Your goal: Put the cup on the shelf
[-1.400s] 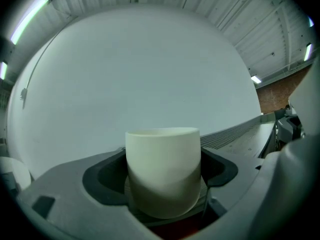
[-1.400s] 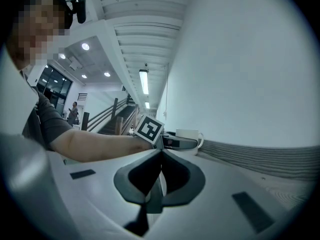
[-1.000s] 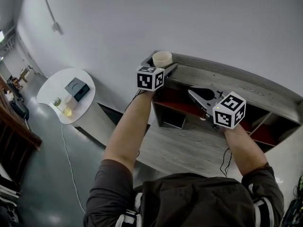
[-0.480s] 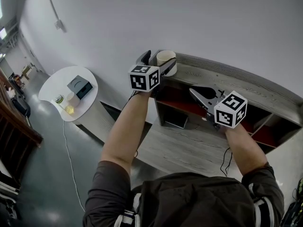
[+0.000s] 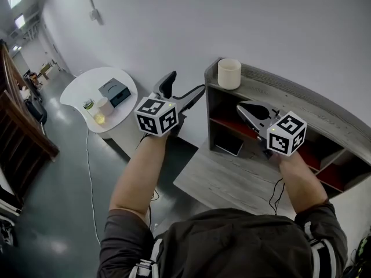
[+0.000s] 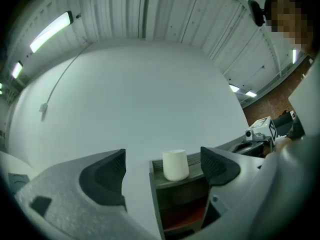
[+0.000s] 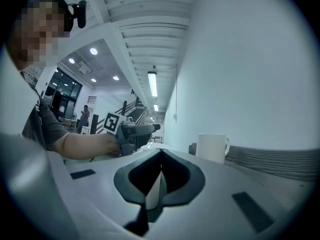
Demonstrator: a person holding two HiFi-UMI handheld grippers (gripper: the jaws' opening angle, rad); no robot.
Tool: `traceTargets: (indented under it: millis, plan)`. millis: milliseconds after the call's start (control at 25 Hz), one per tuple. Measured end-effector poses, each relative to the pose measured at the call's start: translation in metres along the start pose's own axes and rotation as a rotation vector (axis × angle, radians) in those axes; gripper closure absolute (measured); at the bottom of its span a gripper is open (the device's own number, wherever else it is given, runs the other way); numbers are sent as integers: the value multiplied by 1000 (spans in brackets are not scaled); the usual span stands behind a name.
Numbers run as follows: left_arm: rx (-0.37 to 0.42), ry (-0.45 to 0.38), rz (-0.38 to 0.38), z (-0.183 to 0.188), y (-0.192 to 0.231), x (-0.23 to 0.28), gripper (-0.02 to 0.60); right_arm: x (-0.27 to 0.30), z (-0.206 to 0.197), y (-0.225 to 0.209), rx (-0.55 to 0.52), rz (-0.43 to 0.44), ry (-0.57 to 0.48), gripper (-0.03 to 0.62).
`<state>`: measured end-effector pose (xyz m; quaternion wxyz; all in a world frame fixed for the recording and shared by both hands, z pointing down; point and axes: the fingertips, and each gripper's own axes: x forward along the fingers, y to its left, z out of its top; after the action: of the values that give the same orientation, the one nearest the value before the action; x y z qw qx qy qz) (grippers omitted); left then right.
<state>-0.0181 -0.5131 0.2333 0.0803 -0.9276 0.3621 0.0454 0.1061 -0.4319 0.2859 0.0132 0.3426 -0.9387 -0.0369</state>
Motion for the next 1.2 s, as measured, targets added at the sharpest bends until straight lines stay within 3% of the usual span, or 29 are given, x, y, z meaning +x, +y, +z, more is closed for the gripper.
traceTargets:
  millis: [440,800,880,1000,1200]
  plan:
    - [-55,42,48,-55,-3,-156,126,56,-24,61,-12,130,-7,602]
    - [-155,21,100,-108,-32,-248,152,82,-84,111,16,209,28,602]
    - [-165,8,130,-116,-37,-264,192,84,-100,122,33,228,36,602]
    - [-187,-8,187,-129,-39,-283,370,85,-122,135,50,249,55,602]
    - [-226,1,243,-155,-44,-305,469,83,-157,147,77,253,93,602]
